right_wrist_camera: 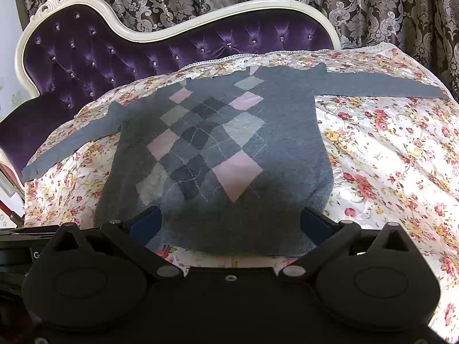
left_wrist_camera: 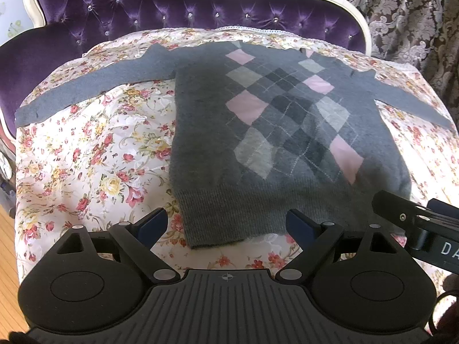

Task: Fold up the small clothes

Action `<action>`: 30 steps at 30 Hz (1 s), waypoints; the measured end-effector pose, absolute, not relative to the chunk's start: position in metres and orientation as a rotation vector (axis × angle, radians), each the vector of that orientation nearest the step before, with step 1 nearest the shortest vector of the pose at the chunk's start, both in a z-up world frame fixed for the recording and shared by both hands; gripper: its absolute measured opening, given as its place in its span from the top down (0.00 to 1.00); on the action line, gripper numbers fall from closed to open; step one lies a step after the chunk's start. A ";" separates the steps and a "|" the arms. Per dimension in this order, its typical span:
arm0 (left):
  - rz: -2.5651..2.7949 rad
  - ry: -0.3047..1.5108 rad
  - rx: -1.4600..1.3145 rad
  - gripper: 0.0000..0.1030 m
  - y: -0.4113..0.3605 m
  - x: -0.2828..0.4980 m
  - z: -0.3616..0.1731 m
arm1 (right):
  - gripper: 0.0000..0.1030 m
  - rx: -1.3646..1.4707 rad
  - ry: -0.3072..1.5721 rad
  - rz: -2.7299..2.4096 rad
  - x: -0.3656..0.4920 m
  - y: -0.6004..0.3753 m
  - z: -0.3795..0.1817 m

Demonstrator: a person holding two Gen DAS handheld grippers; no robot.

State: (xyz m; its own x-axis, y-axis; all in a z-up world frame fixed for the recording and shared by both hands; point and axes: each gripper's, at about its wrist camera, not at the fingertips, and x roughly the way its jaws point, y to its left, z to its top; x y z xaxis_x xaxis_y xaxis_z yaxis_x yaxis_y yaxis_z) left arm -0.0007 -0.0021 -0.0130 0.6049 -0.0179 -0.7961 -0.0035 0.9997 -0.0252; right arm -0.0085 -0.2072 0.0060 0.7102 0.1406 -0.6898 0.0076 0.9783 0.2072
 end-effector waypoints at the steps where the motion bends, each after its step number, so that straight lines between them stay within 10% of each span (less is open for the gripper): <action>1: -0.008 0.921 -0.025 0.13 -0.003 -0.001 -0.013 | 0.01 0.202 0.779 0.075 -0.009 -0.207 0.006; 30: -0.022 0.912 -0.016 0.13 -0.001 0.008 -0.006 | 0.01 0.268 0.777 0.117 -0.002 -0.211 0.007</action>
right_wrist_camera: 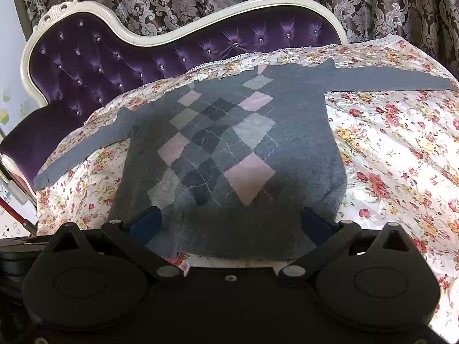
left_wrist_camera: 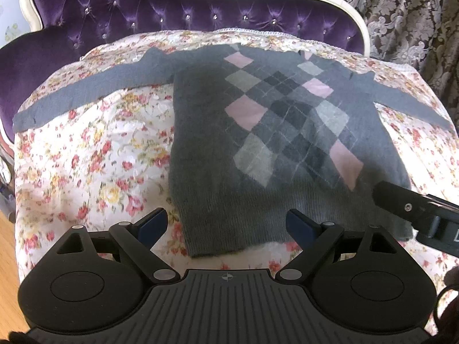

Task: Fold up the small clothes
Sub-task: 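Move the right gripper to the sweater sleeve end and close on it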

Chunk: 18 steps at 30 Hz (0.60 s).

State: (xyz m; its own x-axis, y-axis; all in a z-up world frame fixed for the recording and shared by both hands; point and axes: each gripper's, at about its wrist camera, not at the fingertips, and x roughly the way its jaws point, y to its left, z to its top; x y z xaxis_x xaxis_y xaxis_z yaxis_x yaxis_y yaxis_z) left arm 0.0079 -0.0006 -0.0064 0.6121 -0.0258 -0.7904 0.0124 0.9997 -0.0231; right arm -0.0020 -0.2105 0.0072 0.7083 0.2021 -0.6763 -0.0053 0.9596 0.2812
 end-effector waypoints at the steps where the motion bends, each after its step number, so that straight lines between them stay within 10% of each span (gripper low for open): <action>1: -0.024 0.903 -0.014 0.13 0.000 0.011 -0.003 | 0.01 0.274 0.773 0.120 -0.001 -0.212 0.008; 18: -0.075 0.606 0.095 0.12 -0.023 0.114 0.050 | 0.01 0.328 0.491 0.079 0.062 -0.280 0.064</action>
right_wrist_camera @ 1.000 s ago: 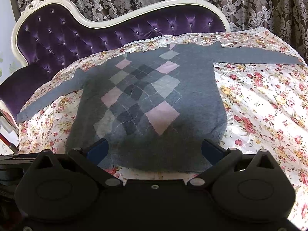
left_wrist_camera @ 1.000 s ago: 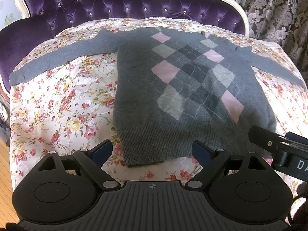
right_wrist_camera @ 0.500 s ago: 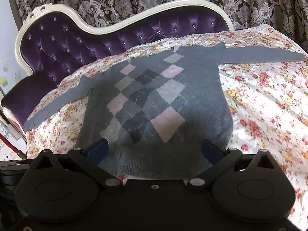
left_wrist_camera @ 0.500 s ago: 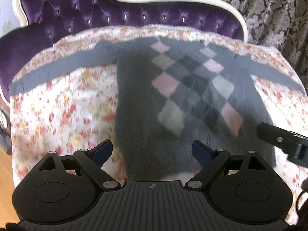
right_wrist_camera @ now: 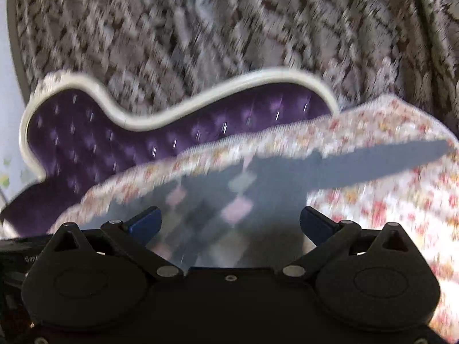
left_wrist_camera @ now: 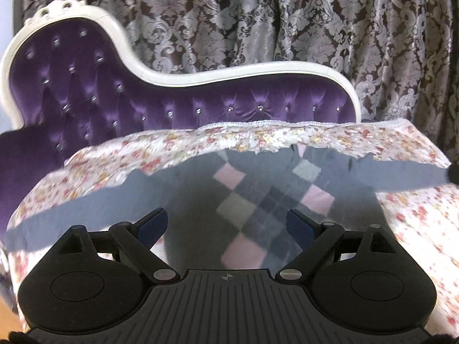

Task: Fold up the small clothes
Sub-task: 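Move the right gripper to the sweater sleeve end and close on it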

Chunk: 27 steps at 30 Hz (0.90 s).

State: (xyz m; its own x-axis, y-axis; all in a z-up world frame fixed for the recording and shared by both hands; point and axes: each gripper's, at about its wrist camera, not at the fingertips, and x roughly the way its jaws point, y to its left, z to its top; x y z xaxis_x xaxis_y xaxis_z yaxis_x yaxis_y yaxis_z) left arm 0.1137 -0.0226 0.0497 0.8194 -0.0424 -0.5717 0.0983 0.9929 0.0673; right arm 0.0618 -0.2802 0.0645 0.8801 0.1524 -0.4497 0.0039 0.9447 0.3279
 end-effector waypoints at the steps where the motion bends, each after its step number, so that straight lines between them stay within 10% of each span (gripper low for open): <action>1: -0.080 0.610 0.104 0.12 -0.027 0.124 0.045 | 0.01 0.340 0.459 0.075 0.066 -0.287 0.063; 27: -0.041 0.674 0.049 0.10 -0.044 0.304 -0.083 | 0.01 0.597 0.562 -0.375 0.204 -0.551 -0.076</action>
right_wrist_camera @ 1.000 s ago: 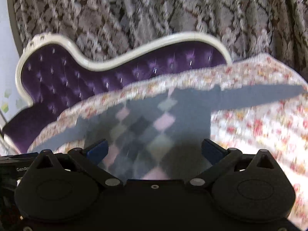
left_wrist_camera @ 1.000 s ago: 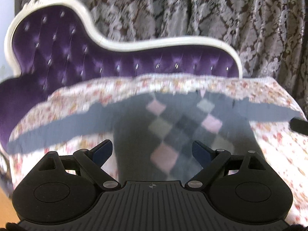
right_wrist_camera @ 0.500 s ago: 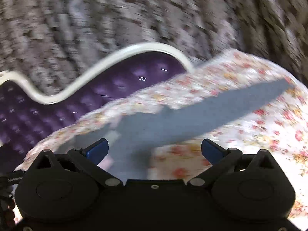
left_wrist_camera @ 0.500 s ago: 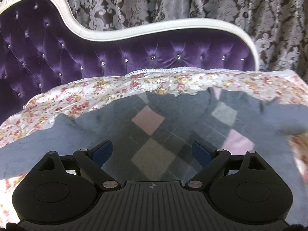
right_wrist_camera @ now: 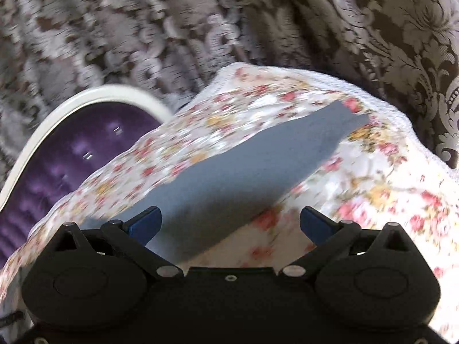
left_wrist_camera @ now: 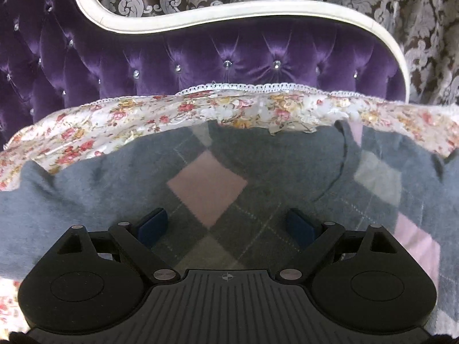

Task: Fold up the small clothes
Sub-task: 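Move the right gripper to the sweater sleeve end and close on it, then lift the sleeve with the right gripper and lay it across the sweater body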

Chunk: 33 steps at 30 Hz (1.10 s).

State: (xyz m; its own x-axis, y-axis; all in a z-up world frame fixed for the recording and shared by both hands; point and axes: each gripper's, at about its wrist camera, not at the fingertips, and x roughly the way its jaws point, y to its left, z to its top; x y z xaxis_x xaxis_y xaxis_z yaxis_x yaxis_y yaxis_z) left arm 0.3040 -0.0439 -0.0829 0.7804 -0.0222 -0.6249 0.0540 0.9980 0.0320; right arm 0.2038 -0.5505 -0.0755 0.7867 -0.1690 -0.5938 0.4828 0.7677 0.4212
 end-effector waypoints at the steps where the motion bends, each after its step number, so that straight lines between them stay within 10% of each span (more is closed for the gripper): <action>1: -0.043 0.674 0.054 0.08 -0.044 0.304 -0.083 | 0.01 0.606 0.555 -0.390 0.207 -0.557 -0.079; 18: -0.031 0.660 0.056 0.00 -0.046 0.308 -0.092 | 0.01 0.679 0.521 -0.382 0.251 -0.618 -0.098; 20: -0.030 0.661 0.057 0.00 -0.046 0.308 -0.092 | 0.12 0.658 0.543 -0.398 0.252 -0.619 -0.096; 23: -0.031 0.662 0.056 0.00 -0.046 0.308 -0.093 | 0.89 0.618 0.598 -0.463 0.253 -0.622 -0.093; 33: -0.087 0.765 0.029 0.03 -0.037 0.318 -0.079 | 0.88 0.486 0.568 -0.423 0.244 -0.595 -0.022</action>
State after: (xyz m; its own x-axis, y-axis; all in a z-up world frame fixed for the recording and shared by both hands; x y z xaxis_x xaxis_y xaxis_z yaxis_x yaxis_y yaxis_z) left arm 0.3176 -0.0373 -0.0788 0.7179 -0.0678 -0.6928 0.0890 0.9960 -0.0053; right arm 0.2440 -0.5947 -0.0225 0.7641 -0.2432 -0.5975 0.5026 0.8050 0.3151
